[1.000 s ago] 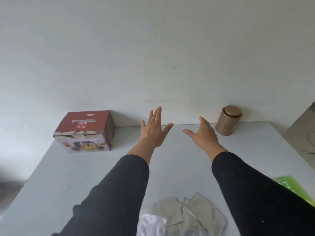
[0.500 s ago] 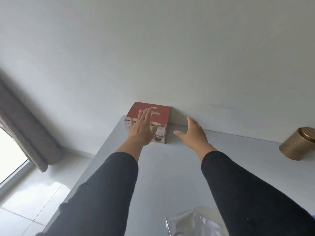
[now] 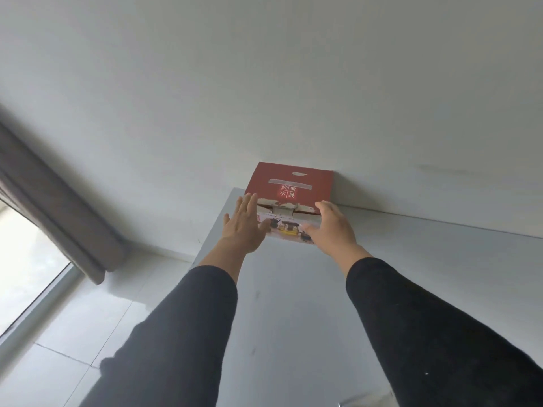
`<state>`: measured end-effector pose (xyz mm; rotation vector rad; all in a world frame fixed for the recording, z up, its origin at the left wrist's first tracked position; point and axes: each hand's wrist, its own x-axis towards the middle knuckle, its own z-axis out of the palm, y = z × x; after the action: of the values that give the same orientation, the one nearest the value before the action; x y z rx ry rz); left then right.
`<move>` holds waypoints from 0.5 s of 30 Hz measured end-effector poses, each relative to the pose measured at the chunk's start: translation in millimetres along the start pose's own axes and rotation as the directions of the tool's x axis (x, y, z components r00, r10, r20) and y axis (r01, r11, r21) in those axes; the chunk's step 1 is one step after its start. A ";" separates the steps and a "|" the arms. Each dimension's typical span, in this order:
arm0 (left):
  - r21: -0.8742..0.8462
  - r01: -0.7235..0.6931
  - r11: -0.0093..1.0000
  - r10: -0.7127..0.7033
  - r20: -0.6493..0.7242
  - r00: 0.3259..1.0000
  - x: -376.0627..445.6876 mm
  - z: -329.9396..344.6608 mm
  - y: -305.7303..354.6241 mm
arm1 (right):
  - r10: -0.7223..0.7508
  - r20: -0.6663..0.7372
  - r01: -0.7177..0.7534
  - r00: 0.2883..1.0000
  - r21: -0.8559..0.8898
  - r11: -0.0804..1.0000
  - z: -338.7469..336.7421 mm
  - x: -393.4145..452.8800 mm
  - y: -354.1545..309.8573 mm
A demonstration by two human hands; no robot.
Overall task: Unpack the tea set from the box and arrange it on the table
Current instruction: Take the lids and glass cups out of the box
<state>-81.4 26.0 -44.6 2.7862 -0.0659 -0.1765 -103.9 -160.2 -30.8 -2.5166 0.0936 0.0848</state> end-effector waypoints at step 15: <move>-0.453 0.145 0.880 -0.134 0.056 0.989 94.1 14.3 -25.9 | 0.570 -0.070 -0.497 0.819 0.412 0.764 34.1 65.7 -2.8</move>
<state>10.5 39.2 -77.6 2.3156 0.1540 -0.2278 -39.6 -141.2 -62.2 -2.0295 0.8387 0.0472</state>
